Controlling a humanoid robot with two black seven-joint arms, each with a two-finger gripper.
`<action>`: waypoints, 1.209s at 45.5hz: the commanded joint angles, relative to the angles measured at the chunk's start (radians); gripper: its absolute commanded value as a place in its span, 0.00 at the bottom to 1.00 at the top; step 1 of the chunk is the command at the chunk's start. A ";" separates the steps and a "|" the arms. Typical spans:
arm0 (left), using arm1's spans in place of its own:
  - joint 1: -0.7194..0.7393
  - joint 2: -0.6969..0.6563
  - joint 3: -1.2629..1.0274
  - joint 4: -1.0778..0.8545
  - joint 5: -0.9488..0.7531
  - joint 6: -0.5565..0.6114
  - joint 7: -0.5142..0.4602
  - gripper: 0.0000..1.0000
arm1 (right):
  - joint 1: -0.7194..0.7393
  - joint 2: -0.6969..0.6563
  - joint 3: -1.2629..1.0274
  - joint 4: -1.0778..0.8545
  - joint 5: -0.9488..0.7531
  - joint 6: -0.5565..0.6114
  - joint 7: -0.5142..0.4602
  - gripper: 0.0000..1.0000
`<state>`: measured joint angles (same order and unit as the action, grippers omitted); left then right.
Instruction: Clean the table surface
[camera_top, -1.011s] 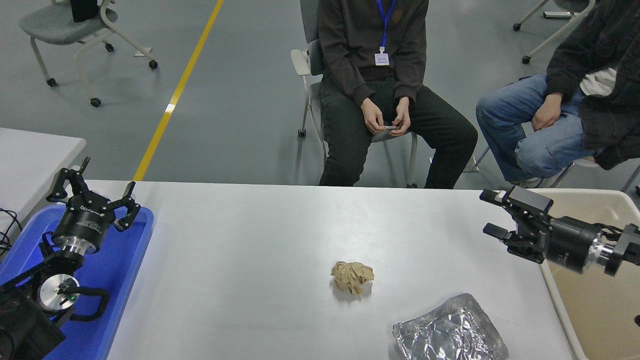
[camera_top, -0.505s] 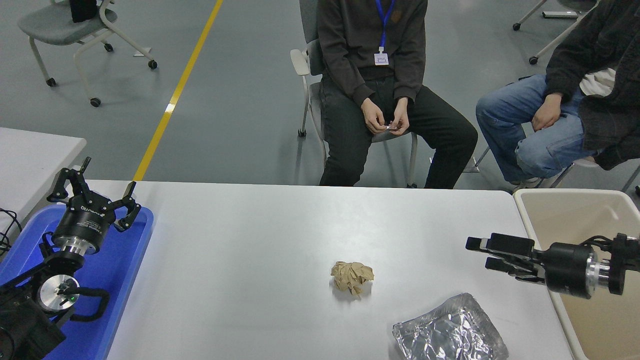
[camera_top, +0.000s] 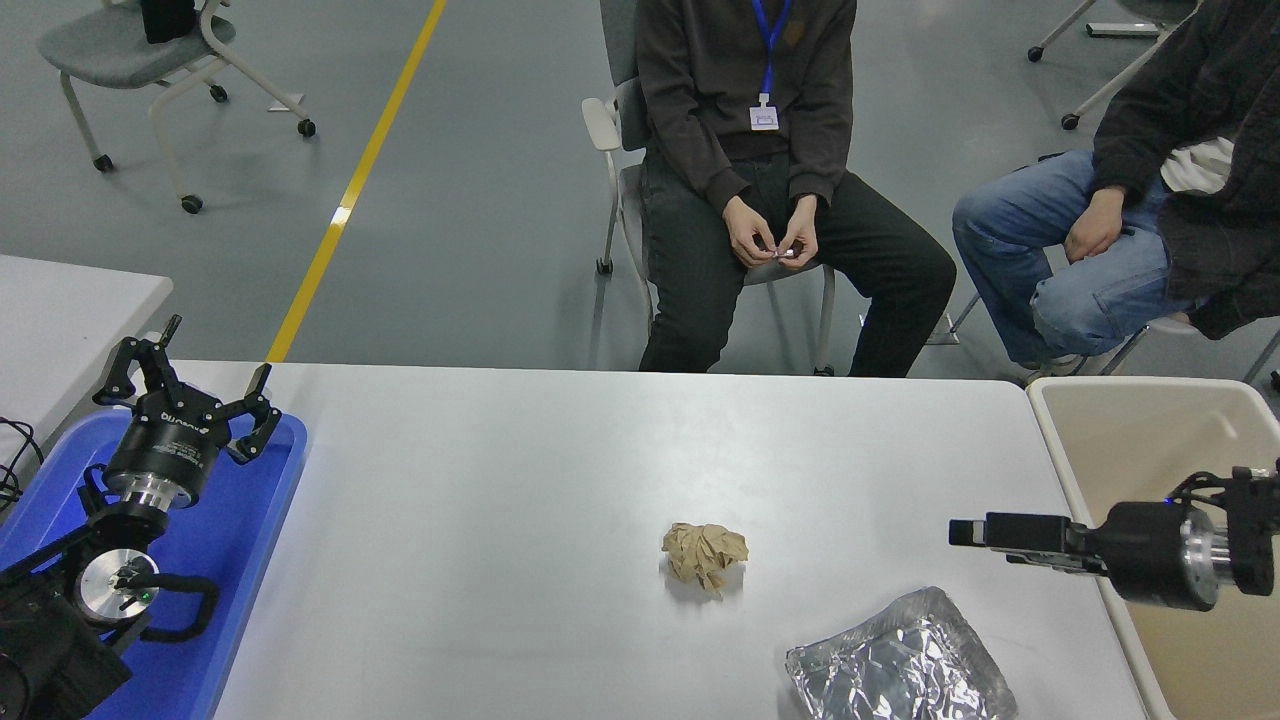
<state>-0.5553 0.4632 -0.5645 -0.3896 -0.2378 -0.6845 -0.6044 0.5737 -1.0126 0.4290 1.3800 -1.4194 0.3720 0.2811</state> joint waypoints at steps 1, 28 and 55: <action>0.000 0.000 0.000 0.000 0.000 0.000 0.000 1.00 | 0.031 -0.009 -0.038 0.039 -0.131 -0.028 -0.082 1.00; 0.000 0.000 0.000 0.000 0.000 0.000 0.000 1.00 | 0.043 0.023 -0.156 0.040 -0.254 -0.024 -0.089 1.00; 0.000 0.000 0.000 0.000 0.000 0.000 0.000 1.00 | 0.035 0.157 -0.251 -0.050 -0.266 -0.117 -0.088 1.00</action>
<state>-0.5553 0.4632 -0.5645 -0.3897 -0.2378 -0.6842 -0.6044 0.6208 -0.8968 0.2120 1.3541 -1.6811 0.3030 0.1933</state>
